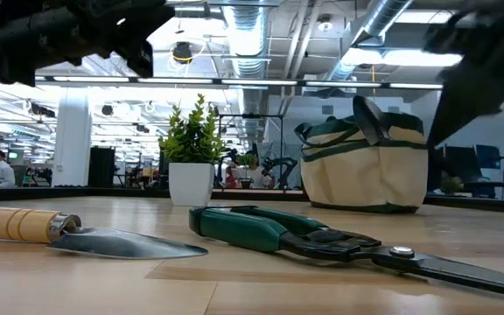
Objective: Pick & Place Garden tools in Gardening bag
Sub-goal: Move the white gardening bag to the center of the table
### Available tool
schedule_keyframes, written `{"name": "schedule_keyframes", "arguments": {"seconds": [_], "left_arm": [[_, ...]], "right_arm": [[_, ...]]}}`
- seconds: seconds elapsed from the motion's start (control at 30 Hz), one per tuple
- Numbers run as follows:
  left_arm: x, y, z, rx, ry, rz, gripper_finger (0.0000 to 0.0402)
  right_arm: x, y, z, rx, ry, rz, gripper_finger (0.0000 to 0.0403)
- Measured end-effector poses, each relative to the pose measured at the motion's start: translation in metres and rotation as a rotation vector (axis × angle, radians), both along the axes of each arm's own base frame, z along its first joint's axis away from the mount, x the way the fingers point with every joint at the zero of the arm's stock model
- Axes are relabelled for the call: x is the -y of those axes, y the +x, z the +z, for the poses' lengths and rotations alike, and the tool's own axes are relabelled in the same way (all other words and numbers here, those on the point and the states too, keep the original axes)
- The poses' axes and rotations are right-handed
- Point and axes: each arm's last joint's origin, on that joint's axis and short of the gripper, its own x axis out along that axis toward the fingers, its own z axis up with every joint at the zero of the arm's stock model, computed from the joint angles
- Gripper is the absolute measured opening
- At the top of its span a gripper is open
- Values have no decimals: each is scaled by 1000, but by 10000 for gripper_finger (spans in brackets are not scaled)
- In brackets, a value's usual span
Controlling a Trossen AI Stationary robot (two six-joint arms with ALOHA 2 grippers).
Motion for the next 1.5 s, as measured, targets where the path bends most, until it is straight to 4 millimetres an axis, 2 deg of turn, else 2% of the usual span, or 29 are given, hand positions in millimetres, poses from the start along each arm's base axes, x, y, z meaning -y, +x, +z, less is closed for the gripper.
{"name": "schedule_keyframes", "arguments": {"seconds": [0.13, 0.27, 0.37, 0.53, 0.7, 0.8, 0.9, 1.03, 1.2, 1.27, 1.5], "left_arm": [[-3, 19, 13, -41, 99, 105, 76], [-17, 44, 26, -195, 143, 186, 76], [-25, 57, 38, -272, 228, 220, 76], [-34, 68, 54, -340, 431, 241, 76], [-63, 70, 52, -404, 495, 313, 76], [-83, 72, 45, -428, 510, 285, 72], [-100, 84, 41, -439, 504, 221, 56], [-118, 112, 42, -440, 527, 222, 26], [-123, 144, 48, -438, 550, 213, 7], [-123, 152, 47, -449, 570, 233, 8], [-118, 167, 46, -447, 877, 211, 6]], "right_arm": [[-14, -15, 23, 137, 74, 110, 0], [-22, -22, 39, 236, 100, 214, 0], [-24, -21, 43, 241, 81, 270, 0], [-26, -18, 44, 224, 57, 324, 0], [-28, -16, 44, 236, 92, 333, 0], [-33, -11, 48, 274, 107, 374, 0], [-39, -5, 54, 314, 100, 447, 0], [-40, 1, 66, 354, 113, 537, 0], [-38, 1, 78, 364, 110, 647, 0], [-37, 0, 80, 360, 119, 666, 0], [-46, -6, 79, 336, 189, 750, 0]]}}
